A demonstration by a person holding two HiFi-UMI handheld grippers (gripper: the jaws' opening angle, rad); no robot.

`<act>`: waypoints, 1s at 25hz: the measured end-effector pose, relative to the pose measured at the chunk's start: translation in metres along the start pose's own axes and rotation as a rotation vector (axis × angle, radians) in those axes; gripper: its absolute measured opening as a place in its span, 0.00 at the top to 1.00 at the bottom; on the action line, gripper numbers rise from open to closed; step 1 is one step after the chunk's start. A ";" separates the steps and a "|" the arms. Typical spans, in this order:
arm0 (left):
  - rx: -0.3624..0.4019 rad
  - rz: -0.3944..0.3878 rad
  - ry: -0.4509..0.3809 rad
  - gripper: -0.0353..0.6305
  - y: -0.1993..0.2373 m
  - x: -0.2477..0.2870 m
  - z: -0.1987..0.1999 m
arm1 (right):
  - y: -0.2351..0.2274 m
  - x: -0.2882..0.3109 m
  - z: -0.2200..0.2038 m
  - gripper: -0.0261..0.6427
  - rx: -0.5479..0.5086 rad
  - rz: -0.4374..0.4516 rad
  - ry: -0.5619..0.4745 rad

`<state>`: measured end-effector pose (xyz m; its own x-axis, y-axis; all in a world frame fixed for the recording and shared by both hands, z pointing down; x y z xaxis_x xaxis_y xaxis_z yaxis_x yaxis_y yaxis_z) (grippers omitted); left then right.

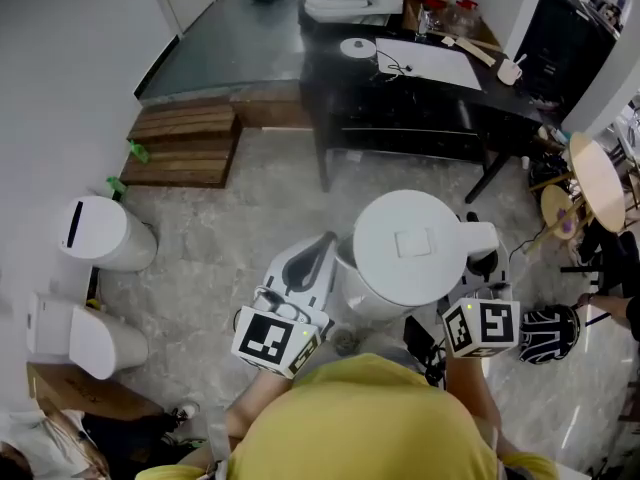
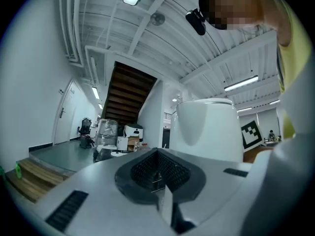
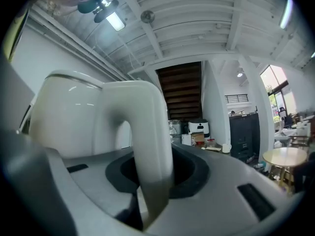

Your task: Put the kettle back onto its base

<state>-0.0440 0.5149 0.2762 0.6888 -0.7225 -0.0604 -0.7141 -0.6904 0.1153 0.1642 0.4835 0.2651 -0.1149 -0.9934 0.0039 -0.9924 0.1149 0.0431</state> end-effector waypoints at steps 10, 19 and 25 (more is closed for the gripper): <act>-0.010 0.006 0.000 0.94 0.032 0.030 -0.006 | -0.003 0.043 -0.007 0.81 0.018 0.014 0.007; 0.004 0.059 -0.016 0.94 0.085 0.103 0.000 | -0.026 0.132 0.003 0.81 -0.003 0.051 -0.030; 0.015 0.101 -0.024 0.94 0.109 0.145 0.004 | -0.040 0.179 0.007 0.81 0.005 0.093 -0.033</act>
<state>-0.0223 0.3348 0.2756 0.6100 -0.7891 -0.0725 -0.7818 -0.6142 0.1075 0.1833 0.3008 0.2574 -0.2076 -0.9779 -0.0251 -0.9777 0.2065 0.0393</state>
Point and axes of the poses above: the fingertips, and each gripper's own axes: x forward along the fingers, y to its left, z out of its top, the point moved 2 cm from there along -x, backward along the fingers, and after that the axes turned 11 degrees about -z, right-handed, at the moved point
